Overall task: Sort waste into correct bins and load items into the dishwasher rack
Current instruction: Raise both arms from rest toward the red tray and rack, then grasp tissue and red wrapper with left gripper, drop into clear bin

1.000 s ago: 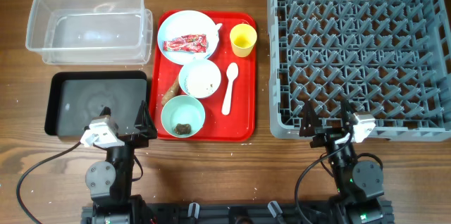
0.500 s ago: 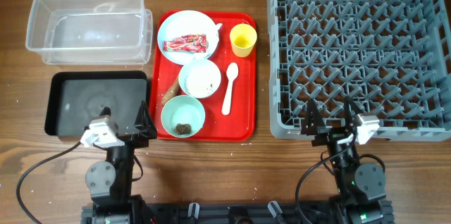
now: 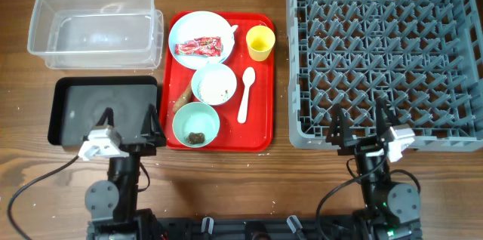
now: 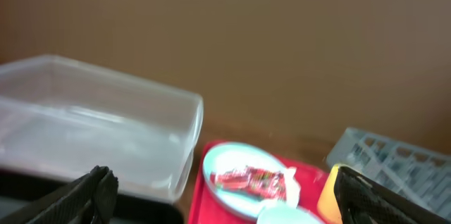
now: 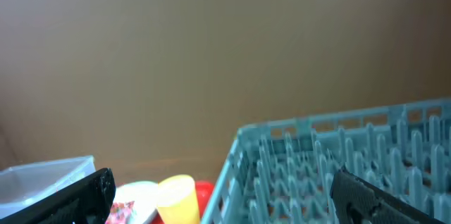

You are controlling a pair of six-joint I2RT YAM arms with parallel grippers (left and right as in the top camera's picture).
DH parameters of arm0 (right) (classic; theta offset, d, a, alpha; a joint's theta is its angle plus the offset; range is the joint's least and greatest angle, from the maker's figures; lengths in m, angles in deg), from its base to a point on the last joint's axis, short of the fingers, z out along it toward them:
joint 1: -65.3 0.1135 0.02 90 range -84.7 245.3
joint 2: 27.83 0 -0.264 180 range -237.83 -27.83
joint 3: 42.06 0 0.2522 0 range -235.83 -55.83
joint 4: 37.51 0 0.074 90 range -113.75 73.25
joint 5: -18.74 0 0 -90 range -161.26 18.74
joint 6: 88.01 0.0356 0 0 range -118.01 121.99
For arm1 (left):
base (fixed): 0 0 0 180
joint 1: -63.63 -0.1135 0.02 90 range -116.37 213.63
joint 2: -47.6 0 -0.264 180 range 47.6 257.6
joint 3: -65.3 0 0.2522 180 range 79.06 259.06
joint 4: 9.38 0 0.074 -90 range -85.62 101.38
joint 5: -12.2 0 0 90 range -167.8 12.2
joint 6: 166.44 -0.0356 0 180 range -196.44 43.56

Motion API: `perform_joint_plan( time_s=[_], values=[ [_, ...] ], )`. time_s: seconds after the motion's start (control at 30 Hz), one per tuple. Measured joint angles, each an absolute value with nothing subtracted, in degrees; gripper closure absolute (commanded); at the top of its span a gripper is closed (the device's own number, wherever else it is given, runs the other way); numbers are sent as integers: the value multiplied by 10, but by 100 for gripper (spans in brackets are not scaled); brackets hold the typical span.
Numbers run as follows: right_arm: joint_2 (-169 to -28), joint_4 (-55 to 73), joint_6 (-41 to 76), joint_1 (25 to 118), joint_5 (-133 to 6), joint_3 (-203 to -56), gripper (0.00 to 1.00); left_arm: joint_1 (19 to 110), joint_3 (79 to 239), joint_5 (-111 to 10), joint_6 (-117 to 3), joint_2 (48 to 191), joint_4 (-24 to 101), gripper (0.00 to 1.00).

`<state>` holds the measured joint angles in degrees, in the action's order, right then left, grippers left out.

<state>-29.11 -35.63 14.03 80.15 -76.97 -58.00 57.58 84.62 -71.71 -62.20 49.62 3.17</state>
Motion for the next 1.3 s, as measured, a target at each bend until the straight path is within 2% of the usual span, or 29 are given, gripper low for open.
perform_joint_plan(
  time_s=[0.1,0.27,0.37,0.5,0.6,0.7,0.8,0.83,0.87,0.9,0.97,1.07,1.1,1.13,1.3],
  values=[
    [-311,-342,135,801,-768,-638,0,576,930,-711,-622,558,28,0],
    [-483,-255,121,801,-768,-813,0,576,1144,-662,-622,826,43,0],
    [-622,-135,115,801,-768,-996,0,588,1318,-640,-622,1008,121,0],
    [-785,36,81,801,-757,-1202,0,665,1549,-675,-650,1217,275,0],
    [-880,134,76,801,-724,-1288,0,728,1678,-754,-659,1327,396,0],
    [-968,171,74,801,-702,-1315,0,776,1748,-803,-663,1449,412,0],
    [-1010,190,73,801,-698,-1316,0,792,1753,-778,-645,1515,417,0],
    [-1025,200,73,801,-697,-1316,0,796,1753,-759,-639,1532,422,42],
    [-1029,204,72,801,-697,-1316,0,802,1753,-732,-635,1550,428,42],
    [-1030,219,72,801,-695,-1316,0,804,1753,-728,-630,1555,425,28],
    [-1030,230,72,801,-693,-1316,0,805,1755,-724,-602,1570,408,25],
    [-1030,257,72,801,-691,-1317,0,806,1759,-796,-445,1626,431,11],
    [-1030,265,73,801,-691,-1317,0,806,1759,-835,-362,1667,436,10],
    [-1030,270,72,801,-691,-1317,0,805,1759,-846,-334,1683,430,10],
    [-1030,279,72,801,-691,-1317,0,805,1759,-876,-268,1738,379,4]
  ],
)
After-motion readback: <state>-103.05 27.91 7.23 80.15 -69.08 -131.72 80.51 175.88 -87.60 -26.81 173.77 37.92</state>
